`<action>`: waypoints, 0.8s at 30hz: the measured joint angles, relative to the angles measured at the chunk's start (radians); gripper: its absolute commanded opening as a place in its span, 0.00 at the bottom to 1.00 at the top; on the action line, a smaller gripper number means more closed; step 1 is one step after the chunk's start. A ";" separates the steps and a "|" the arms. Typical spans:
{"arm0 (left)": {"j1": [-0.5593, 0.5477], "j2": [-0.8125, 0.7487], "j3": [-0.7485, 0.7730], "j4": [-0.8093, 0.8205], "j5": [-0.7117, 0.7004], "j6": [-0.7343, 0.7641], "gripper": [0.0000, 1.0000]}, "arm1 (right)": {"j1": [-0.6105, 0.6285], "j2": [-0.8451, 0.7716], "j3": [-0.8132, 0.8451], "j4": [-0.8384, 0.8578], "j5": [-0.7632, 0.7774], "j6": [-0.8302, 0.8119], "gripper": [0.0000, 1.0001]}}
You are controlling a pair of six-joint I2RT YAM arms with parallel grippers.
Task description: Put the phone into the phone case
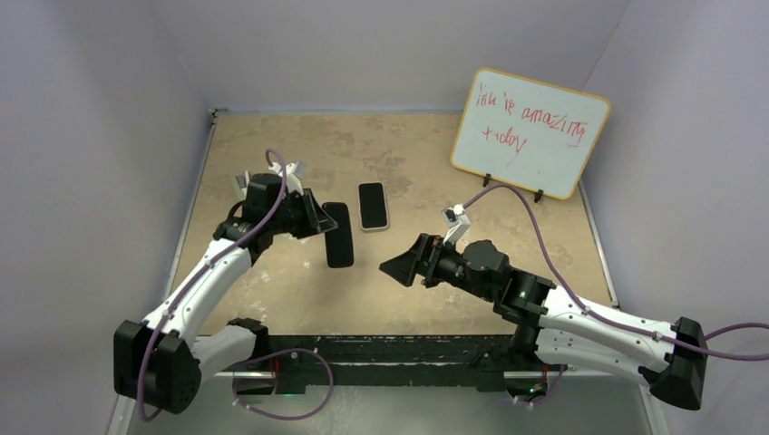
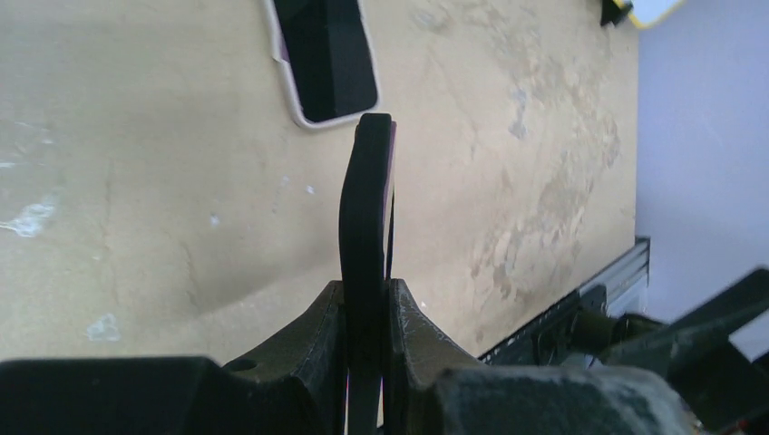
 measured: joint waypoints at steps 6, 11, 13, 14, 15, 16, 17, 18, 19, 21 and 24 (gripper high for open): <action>0.187 0.158 -0.025 0.186 0.158 -0.050 0.00 | 0.000 -0.016 0.000 -0.039 0.019 -0.011 0.99; 0.232 0.312 -0.032 0.322 0.241 -0.094 0.00 | 0.000 -0.044 0.000 -0.060 0.029 -0.011 0.99; 0.233 0.357 -0.032 0.340 0.256 -0.103 0.00 | 0.000 -0.049 0.000 -0.066 0.040 -0.011 0.99; 0.234 0.378 -0.032 0.345 0.260 -0.108 0.00 | 0.000 -0.051 0.000 -0.069 0.042 -0.011 0.99; 0.235 0.393 -0.032 0.350 0.264 -0.109 0.00 | 0.000 -0.053 0.000 -0.073 0.045 -0.011 0.99; 0.237 0.411 -0.032 0.353 0.268 -0.109 0.00 | 0.000 -0.054 0.000 -0.076 0.047 -0.011 0.99; 0.240 0.428 -0.034 0.357 0.270 -0.109 0.02 | 0.000 -0.054 0.000 -0.077 0.050 -0.011 0.99; 0.242 0.443 -0.037 0.357 0.269 -0.109 0.05 | 0.000 -0.054 0.000 -0.080 0.053 -0.011 0.99; 0.245 0.452 -0.039 0.354 0.268 -0.108 0.09 | 0.000 -0.054 0.000 -0.083 0.059 -0.011 0.99; 0.250 0.472 -0.040 0.328 0.248 -0.104 0.21 | 0.000 -0.054 0.002 -0.092 0.067 -0.010 0.99; 0.257 0.492 -0.040 0.284 0.215 -0.092 0.31 | 0.000 -0.053 0.004 -0.114 0.069 -0.002 0.99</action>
